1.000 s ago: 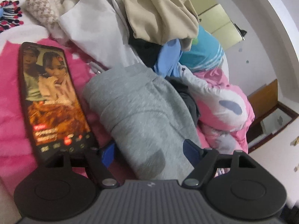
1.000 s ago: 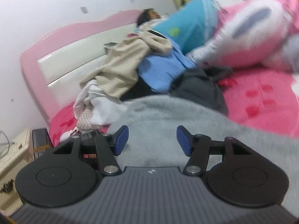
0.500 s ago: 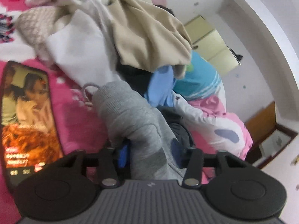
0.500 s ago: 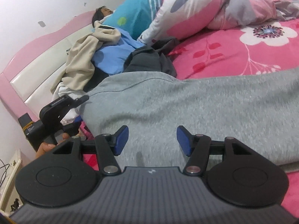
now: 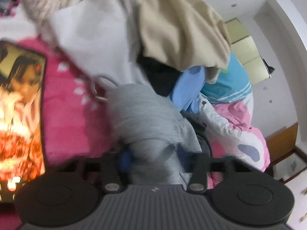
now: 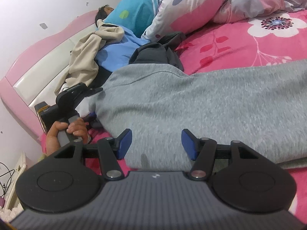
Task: Fold clothes
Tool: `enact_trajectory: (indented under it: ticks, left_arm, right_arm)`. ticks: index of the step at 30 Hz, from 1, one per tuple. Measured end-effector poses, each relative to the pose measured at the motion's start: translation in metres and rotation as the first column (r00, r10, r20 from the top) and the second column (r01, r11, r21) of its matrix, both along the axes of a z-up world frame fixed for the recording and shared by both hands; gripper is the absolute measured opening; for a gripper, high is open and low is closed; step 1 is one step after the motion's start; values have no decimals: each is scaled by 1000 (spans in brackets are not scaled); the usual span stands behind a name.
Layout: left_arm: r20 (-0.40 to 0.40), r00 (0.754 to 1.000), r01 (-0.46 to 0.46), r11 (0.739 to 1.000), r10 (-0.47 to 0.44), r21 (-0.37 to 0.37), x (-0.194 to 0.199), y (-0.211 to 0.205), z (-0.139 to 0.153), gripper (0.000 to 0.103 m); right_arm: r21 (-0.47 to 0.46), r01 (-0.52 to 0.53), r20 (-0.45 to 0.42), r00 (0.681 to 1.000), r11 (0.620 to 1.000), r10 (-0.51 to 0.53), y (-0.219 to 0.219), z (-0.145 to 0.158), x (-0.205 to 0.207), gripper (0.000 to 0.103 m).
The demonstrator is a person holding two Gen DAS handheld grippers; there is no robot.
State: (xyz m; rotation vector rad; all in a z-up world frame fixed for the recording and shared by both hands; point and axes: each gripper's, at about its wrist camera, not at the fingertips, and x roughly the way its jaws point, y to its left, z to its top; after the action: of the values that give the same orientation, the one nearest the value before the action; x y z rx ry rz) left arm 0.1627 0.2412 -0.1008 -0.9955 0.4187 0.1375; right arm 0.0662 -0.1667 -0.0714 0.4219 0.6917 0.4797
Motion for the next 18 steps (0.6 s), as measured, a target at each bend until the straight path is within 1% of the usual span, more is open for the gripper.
enact_trajectory:
  ticks: [2, 4, 6, 9, 12, 15, 18]
  left_arm:
    - [14, 1000, -4, 999, 4, 43, 0, -4, 8, 20]
    - [33, 999, -14, 998, 12, 61, -4, -7, 15, 19]
    - [73, 997, -25, 998, 20, 62, -8, -5, 23, 18]
    - [146, 989, -32, 996, 19, 88, -17, 3, 39, 17]
    - [212, 976, -69, 991, 44, 113, -21, 23, 59, 17]
    - [259, 963, -110, 986, 73, 129, -24, 51, 74, 17]
    - [264, 961, -126, 981, 84, 146, -26, 74, 74, 17]
  right_arm:
    - [-1, 6, 1, 1000, 1000, -6, -1, 0, -1, 57]
    - [4, 16, -6, 1000, 1000, -16, -2, -1, -2, 57]
    - [9, 26, -14, 1000, 1000, -26, -3, -2, -3, 57]
    - [1, 33, -18, 999, 999, -33, -3, 0, -5, 57]
    - [-8, 38, -19, 999, 999, -38, -2, 1, -7, 57]
    - [-4, 38, -25, 999, 999, -38, -1, 0, -6, 57]
    - [0, 33, -30, 999, 999, -33, 0, -2, -3, 57]
